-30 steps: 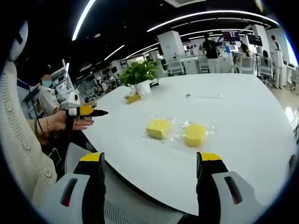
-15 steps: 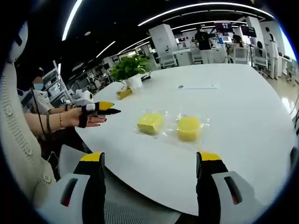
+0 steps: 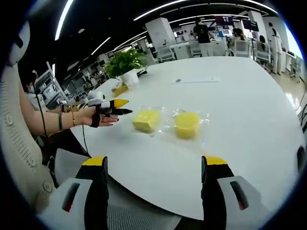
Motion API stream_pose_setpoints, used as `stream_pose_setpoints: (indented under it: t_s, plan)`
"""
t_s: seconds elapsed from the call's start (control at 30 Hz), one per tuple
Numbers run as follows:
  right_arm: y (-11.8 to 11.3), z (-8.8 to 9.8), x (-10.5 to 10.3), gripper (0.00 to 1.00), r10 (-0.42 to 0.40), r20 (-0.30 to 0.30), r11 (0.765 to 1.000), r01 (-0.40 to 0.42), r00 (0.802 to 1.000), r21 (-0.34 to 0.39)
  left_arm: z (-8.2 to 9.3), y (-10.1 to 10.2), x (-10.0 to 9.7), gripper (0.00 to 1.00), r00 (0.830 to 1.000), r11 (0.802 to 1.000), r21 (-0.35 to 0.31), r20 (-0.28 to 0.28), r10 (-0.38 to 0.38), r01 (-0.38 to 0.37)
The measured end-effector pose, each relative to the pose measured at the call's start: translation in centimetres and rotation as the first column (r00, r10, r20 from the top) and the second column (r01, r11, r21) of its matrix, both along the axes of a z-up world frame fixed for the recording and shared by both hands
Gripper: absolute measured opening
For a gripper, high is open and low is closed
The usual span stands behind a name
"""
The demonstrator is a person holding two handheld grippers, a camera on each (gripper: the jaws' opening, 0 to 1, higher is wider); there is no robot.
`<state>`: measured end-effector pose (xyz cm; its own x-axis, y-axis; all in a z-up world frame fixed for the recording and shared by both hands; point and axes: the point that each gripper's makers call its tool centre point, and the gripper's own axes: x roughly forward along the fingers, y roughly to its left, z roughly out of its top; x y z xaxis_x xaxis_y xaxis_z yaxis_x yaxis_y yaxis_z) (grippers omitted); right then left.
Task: Compare the silicone blocks by pressing each to a similar depth, holding the contact briefly, and releasing to observe deformation and rebound differences across the visible hardness samples.
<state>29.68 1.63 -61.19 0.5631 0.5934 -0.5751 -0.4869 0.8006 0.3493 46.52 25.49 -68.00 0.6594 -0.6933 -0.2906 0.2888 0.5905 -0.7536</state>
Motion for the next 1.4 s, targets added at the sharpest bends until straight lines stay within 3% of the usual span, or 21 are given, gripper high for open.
stream_pose_setpoints:
  t_s: [0.2, 0.47, 0.77, 0.83, 0.9, 0.97, 1.17, 1.2, 1.37, 1.4]
  plan:
    - [0.0, -0.9, -0.1, 0.74, -0.004, -0.033, 1.000, 0.004, 0.999, -0.013, -1.3, 0.0, 2.1, 0.68, 0.998, 0.993, -0.109, -0.060, 0.030, -0.036]
    - [-0.3, -1.5, -0.1, 0.74, -0.010, -0.057, 1.000, 0.009, 0.998, -0.026, -3.0, -0.4, 3.1, 0.41, 0.986, 0.965, -0.258, -0.165, 0.004, -0.047]
    - [-0.6, -1.9, -0.2, 0.73, -0.015, -0.075, 0.999, 0.012, 0.997, -0.039, -5.3, 0.5, 3.6, 0.12, 0.980, 0.966, -0.255, -0.197, -0.007, -0.044]
    - [-0.6, -1.9, -0.1, 0.73, -0.014, -0.075, 0.999, 0.011, 0.997, -0.042, -5.4, 0.7, 3.9, 0.10, 0.977, 0.957, -0.283, -0.215, 0.002, -0.065]
    - [-0.7, -1.9, -0.1, 0.73, -0.015, -0.077, 0.999, 0.012, 0.997, -0.043, -5.0, 0.6, 4.0, 0.05, 0.981, 0.952, -0.302, -0.196, -0.006, -0.054]
    - [-0.7, -1.9, -0.1, 0.73, -0.015, -0.077, 0.999, 0.012, 0.997, -0.043, -4.8, 0.5, 4.2, 0.00, 0.987, 0.960, -0.274, -0.160, 0.006, -0.051]
    - [-0.5, -1.8, -0.1, 0.73, -0.008, -0.072, 0.999, 0.005, 0.997, -0.041, -3.8, 0.0, 3.7, 0.00, 0.988, 0.962, -0.270, -0.155, 0.001, -0.044]
    - [-0.4, -1.7, -0.1, 0.73, -0.006, -0.069, 0.999, 0.004, 0.998, -0.037, -3.5, 0.0, 3.7, 0.00, 0.994, 0.973, -0.229, -0.109, 0.001, -0.026]
    - [-0.2, -1.2, -0.2, 0.72, 0.001, -0.050, 1.000, -0.003, 0.999, -0.029, -1.7, 0.1, 3.3, 0.00, 1.000, 0.996, -0.085, -0.008, 0.024, -0.025]
    - [-0.1, -1.2, -0.2, 0.72, 0.004, -0.048, 1.000, -0.005, 0.999, -0.027, -1.4, 0.0, 3.0, 0.00, 1.000, 0.997, -0.081, -0.006, 0.018, -0.019]
